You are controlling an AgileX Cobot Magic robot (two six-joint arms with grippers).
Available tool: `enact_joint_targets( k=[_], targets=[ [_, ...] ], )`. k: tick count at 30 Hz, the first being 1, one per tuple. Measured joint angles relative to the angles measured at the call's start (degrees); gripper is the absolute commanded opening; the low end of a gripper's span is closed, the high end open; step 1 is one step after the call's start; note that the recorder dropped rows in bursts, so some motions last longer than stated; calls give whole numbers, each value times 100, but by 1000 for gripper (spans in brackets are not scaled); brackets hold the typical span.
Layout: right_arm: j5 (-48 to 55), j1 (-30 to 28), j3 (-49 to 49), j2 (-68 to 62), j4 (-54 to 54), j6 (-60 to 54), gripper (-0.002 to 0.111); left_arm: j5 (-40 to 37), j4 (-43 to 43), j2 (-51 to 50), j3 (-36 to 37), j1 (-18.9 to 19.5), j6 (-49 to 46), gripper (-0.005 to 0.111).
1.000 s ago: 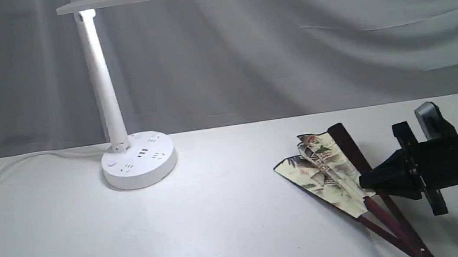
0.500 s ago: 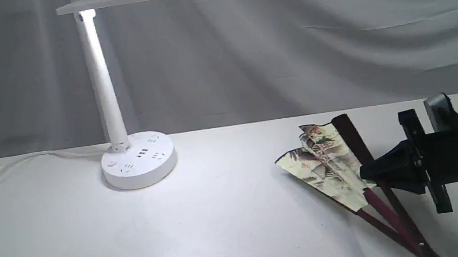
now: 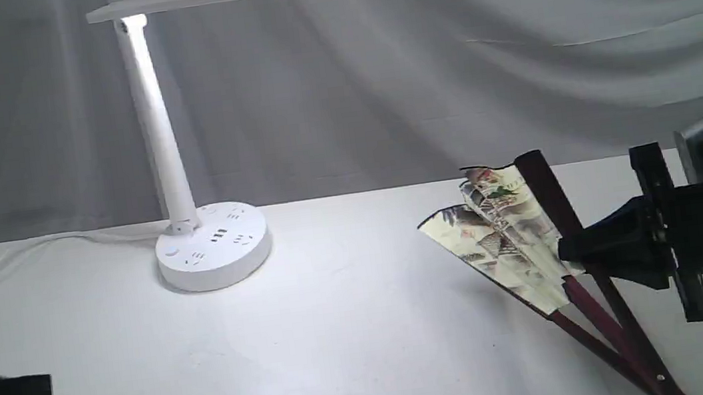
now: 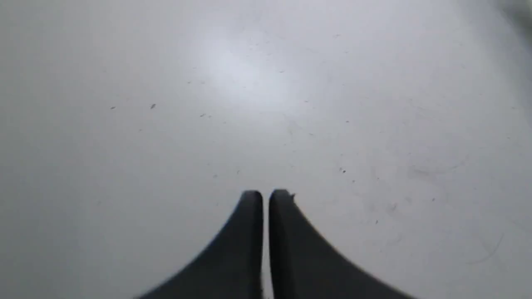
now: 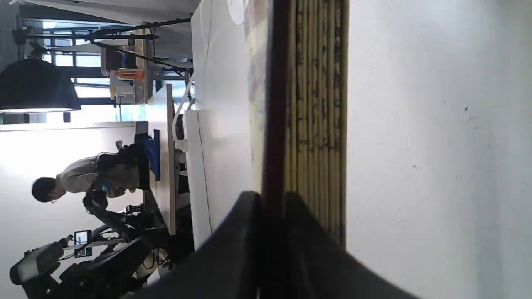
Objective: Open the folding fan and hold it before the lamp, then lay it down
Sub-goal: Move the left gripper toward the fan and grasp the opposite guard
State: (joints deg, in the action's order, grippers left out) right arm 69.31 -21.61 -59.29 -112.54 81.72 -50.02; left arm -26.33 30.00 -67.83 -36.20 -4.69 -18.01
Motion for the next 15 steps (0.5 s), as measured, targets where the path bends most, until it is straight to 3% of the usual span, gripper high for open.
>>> enact_joint_targets(
  k=[15],
  targets=[
    [0, 0, 734, 714, 0, -231, 0, 276, -507, -2010, -1386, -1804, -57, 2]
  ],
)
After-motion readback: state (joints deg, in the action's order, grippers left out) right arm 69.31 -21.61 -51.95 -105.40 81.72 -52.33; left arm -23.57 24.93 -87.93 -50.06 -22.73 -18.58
